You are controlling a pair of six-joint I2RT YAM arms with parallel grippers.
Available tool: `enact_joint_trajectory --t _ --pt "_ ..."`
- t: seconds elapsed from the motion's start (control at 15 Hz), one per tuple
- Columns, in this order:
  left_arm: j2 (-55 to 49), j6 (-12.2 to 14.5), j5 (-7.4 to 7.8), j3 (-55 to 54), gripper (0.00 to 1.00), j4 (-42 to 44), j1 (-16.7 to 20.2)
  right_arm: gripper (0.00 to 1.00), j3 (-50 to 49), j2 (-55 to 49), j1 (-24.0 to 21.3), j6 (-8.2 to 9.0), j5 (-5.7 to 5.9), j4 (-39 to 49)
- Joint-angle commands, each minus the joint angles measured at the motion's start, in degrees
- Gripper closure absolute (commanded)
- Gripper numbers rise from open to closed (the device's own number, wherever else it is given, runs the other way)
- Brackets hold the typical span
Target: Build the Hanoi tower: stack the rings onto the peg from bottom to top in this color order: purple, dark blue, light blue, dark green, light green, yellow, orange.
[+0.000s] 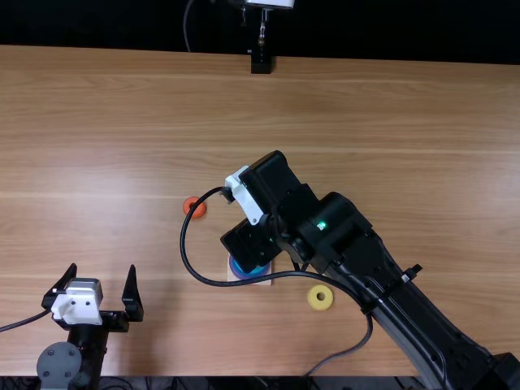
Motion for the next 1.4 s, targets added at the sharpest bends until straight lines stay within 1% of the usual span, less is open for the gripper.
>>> enact_joint_trajectory --t 0.0,0.13,0.27,0.4,0.6,0.73,0.87,1.13,1.27,1.33 --pt "-0.69 0.41 -0.34 -3.61 0.0 -1.32 -0.06 0.0 0.93 1.23 -1.27 0.43 0.2 0.35" --pt "-0.69 0.41 -0.34 -3.61 0.0 -1.32 -0.06 0.0 0.93 2.37 -5.23 0.53 0.1 3.51" --pt "-0.69 0.41 -0.34 -3.61 0.0 -1.32 -0.06 0.0 0.93 2.46 -7.25 0.64 0.1 6.25" --pt "-0.69 0.41 -0.34 -3.61 0.0 -1.32 -0.06 0.0 0.23 3.51 -8.83 0.53 0.2 6.36" --pt "-0.69 0.41 -0.34 -3.61 0.0 -1.32 -0.06 0.0 -4.34 5.01 -12.17 0.53 0.1 9.42" --pt "-0.69 0.41 -0.34 -3.61 0.0 -1.32 -0.06 0.0 -7.42 7.2 -13.67 0.53 0.2 14.8" --pt "-0.69 0.41 -0.34 -3.61 0.0 -1.32 -0.06 0.0 -9.53 9.4 -14.63 0.53 0.2 18.07" --pt "-0.69 0.41 -0.34 -3.61 0.0 -1.32 -0.06 0.0 -11.73 13.36 -15.07 0.43 0.42 19.12" --pt "-0.69 0.41 -0.34 -3.61 0.0 -1.32 -0.06 0.0 -11.9 16.17 -17.36 0.43 0.42 19.02" --pt "-0.69 0.41 -0.34 -3.61 0.0 -1.32 -0.06 0.0 -12.25 16.78 -17.53 0.43 0.42 18.91"
